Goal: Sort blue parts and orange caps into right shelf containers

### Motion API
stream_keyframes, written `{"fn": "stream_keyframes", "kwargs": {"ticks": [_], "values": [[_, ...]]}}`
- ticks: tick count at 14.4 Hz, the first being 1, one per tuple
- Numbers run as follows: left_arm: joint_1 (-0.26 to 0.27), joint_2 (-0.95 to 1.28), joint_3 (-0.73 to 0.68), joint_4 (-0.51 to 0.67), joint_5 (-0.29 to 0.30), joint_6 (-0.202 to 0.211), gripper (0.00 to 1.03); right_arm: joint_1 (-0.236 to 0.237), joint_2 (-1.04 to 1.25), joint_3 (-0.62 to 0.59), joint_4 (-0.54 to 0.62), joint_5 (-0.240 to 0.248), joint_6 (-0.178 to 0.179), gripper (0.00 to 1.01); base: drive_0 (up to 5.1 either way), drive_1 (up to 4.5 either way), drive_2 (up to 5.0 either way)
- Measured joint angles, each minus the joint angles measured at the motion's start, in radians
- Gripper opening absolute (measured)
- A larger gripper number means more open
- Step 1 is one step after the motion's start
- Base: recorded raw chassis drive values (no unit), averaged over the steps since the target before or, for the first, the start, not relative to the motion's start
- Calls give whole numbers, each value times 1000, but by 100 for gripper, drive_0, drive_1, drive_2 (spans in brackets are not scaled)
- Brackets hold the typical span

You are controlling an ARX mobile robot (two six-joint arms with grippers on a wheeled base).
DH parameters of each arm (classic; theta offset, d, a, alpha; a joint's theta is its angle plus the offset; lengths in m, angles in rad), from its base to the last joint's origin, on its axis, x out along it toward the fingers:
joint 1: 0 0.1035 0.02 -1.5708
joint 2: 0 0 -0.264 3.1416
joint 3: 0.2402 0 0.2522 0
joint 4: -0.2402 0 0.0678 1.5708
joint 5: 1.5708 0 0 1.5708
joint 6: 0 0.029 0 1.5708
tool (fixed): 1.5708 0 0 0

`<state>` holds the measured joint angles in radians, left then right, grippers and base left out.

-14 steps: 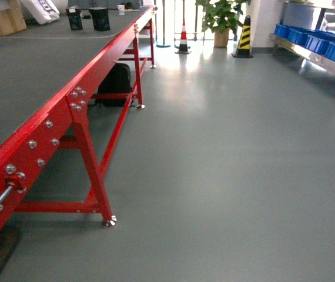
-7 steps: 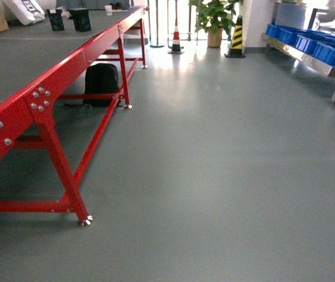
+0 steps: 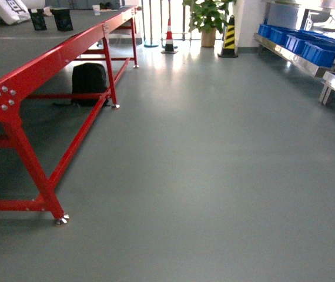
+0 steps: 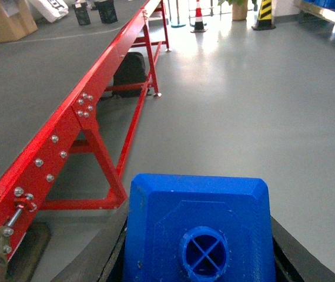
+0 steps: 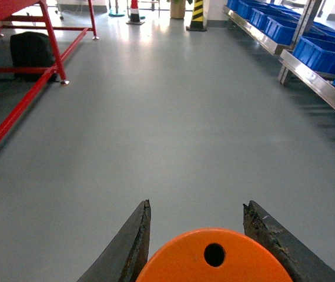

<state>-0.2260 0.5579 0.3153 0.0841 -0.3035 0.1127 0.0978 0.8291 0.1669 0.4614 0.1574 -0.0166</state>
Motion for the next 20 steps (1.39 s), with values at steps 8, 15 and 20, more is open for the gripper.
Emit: {"fn": "stream_keyframes", "kwargs": {"ticks": [8, 15, 20], "values": [[-2, -1, 0, -1, 0, 0, 44, 0, 0, 0, -4, 3, 0, 41, 500, -245, -245], [-2, -2, 0, 2, 0, 0, 44, 0, 0, 0, -4, 3, 0, 41, 500, -245, -245], [-2, -2, 0, -1, 0, 0, 44, 0, 0, 0, -4, 3, 0, 41, 500, -245, -245]]}}
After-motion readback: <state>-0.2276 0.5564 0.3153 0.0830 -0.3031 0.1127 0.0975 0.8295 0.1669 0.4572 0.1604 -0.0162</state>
